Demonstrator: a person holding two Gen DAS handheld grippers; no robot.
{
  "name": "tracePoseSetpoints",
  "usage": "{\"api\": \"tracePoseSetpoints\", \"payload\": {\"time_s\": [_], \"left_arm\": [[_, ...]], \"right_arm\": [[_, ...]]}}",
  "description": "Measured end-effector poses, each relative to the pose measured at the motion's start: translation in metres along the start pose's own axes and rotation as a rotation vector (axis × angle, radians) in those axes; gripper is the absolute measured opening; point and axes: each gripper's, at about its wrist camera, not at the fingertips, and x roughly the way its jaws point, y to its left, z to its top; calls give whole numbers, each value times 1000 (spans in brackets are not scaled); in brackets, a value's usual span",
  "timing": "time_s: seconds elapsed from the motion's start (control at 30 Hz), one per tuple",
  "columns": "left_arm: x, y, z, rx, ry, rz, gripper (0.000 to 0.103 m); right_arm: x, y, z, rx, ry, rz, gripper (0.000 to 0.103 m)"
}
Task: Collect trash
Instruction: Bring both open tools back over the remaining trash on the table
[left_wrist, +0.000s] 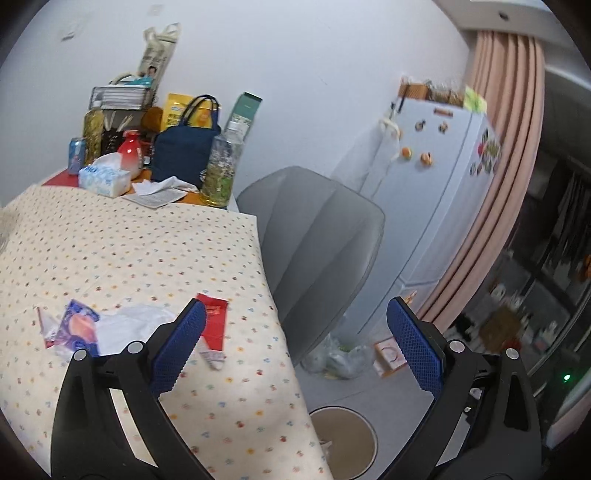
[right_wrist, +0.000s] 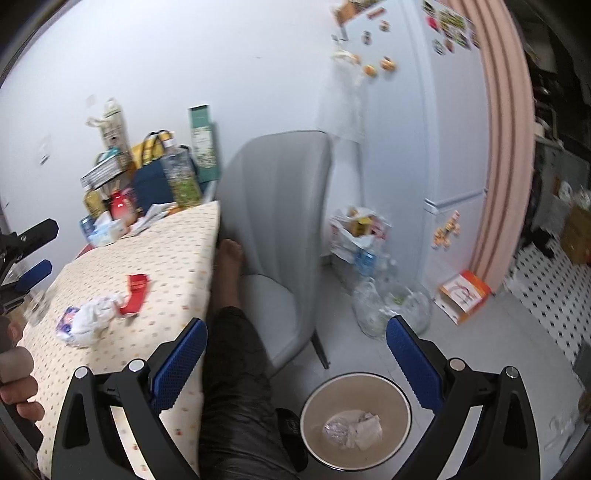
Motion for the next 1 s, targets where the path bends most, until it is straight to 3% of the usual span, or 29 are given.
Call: {"api": "tracePoseSetpoints", "payload": {"time_s": [0.2,0.53,0.67,1.0], "left_arm": [[-31,40,7,-46,-34,13,97],[-73,94,9,-81,-94,50,97],[-85,108,9,-41,-91,99,97],[-114,167,9,-67,-52,210,97]], "right_arm": [[-6,34,1,-49,-19,104,95],[-9,83,-1,-130,-52,194,95],[-4,101,-5,-176,-23,230,95],[4,152,-3,-251,50,317,95]]}}
